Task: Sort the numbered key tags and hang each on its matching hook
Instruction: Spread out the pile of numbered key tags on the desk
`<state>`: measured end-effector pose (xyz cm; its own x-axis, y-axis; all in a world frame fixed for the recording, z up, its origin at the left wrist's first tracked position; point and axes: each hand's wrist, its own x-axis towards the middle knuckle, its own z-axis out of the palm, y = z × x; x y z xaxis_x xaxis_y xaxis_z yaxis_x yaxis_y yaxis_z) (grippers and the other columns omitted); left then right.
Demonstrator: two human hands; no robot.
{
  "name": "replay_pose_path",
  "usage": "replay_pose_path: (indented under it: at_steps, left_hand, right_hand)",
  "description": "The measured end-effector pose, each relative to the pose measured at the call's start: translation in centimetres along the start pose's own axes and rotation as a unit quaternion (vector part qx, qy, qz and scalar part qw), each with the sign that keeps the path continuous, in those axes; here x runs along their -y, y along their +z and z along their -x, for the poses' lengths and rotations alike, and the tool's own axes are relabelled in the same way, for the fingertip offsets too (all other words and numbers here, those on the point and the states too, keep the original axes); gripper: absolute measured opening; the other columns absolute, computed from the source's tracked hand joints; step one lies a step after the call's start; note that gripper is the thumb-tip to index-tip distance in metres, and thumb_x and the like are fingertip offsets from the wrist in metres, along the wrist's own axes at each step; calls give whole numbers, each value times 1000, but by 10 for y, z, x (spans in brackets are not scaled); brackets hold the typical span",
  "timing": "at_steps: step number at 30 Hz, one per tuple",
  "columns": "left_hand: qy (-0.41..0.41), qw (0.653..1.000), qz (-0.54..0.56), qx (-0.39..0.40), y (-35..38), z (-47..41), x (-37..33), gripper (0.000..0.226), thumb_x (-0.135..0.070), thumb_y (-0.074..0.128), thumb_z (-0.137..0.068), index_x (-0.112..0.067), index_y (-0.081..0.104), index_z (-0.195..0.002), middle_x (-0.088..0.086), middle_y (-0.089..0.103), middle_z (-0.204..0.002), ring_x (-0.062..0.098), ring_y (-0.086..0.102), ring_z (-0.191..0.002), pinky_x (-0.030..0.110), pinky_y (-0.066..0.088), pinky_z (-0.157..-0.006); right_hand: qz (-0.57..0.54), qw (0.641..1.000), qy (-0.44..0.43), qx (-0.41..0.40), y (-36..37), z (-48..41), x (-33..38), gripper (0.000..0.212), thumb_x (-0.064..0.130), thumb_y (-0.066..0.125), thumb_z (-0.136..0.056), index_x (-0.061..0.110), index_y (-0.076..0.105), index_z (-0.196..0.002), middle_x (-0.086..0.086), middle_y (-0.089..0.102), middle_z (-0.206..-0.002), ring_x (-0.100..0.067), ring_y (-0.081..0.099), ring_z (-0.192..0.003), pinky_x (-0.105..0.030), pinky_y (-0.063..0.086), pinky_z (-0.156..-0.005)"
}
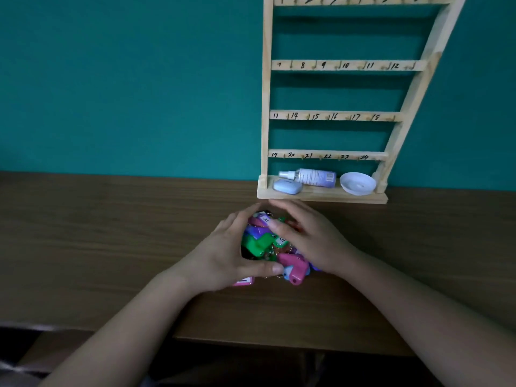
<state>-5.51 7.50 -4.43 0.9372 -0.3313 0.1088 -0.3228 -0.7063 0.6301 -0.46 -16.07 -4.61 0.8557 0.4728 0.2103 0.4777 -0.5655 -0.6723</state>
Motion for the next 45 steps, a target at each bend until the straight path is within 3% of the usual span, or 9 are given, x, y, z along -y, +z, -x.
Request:
replay_pose_path:
  at_steps: [3, 6, 10, 15, 32, 35, 38, 42, 45]
  left_hand:
    - [1, 1000, -14, 16, -6, 2, 6, 125, -90, 77, -61, -56, 9, -160, -27, 26, -161, 1, 27, -151, 40, 34, -125]
    - [6, 997, -69, 34, 0, 5, 5, 133, -99, 70, -56, -56, 0, -161, -22, 7, -173, 6, 9, -160, 48, 20, -131]
    - [-6, 993, -117, 33, 6, 9, 8, 139, -104, 61, -55, -51, -9, -163, -23, -5, -174, 6, 1, -161, 40, 8, -126]
    - [-32, 993, -113, 32, -5, 10, 18, 141, -105, 57, -55, -47, -9, -165, -21, -4, -174, 6, -1, -161, 38, 9, -126]
    - [-53, 994, -99, -2, -44, 7, 61, 134, -102, 61, -59, -45, 3, -166, -22, 9, -173, 5, 6, -160, 38, 13, -130]
    - [-32, 996, -85, -18, -53, 4, 62, 125, -93, 71, -62, -45, 17, -164, -24, 28, -163, 3, 23, -154, 40, 25, -128]
    - [-18, 997, -48, -49, -61, 8, 61, 109, -82, 77, -70, -35, 36, -161, -24, 47, -141, -3, 44, -137, 30, 39, -118]
    - [3, 988, -78, -134, -68, 18, 60, 59, -61, 69, -92, -33, 59, -143, -24, 57, -123, -2, 57, -120, 23, 48, -103]
    - [24, 984, -111, -139, -66, 22, 56, 32, -44, 65, -100, -33, 68, -130, -27, 61, -118, -3, 56, -115, 20, 46, -98]
  right_hand:
    - [51, 997, 52, 5, 5, 6, 4, 87, 93, 26, -91, 46, 28, -164, 21, 30, -170, -5, 30, -155, -44, 31, -126]
    - [104, 993, 54, 32, 19, 8, 15, 92, 97, 13, -88, 47, 16, -167, 21, 19, -174, -8, 22, -159, -45, 26, -128]
    - [152, 985, 63, 42, 35, -3, 25, 95, 95, 7, -90, 42, 17, -168, 19, 16, -175, -8, 17, -161, -46, 19, -131]
    - [169, 984, 45, 37, 54, -22, 34, 96, 94, 9, -92, 35, 22, -168, 15, 22, -175, -10, 21, -160, -39, 18, -129]
    - [135, 990, 31, 36, 82, -75, 58, 96, 92, 9, -89, 34, 36, -161, 14, 38, -164, -10, 36, -151, -43, 34, -125]
    - [58, 997, 38, 24, 76, -77, 56, 77, 83, 25, -98, 37, 42, -157, 16, 46, -157, -5, 44, -143, -42, 42, -119]
    - [-15, 999, 5, -30, 64, -69, 49, 45, 55, 43, -110, 36, 56, -148, 23, 56, -144, 7, 50, -133, -32, 48, -112]
    - [78, 992, -85, -46, 49, -48, 34, 29, 29, 55, -108, 30, 66, -135, 27, 52, -139, 5, 45, -139, -14, 35, -112]
    - [126, 986, -102, -25, 42, -41, 29, 28, 31, 59, -104, 34, 67, -130, 27, 48, -130, 1, 45, -134, -16, 38, -107]
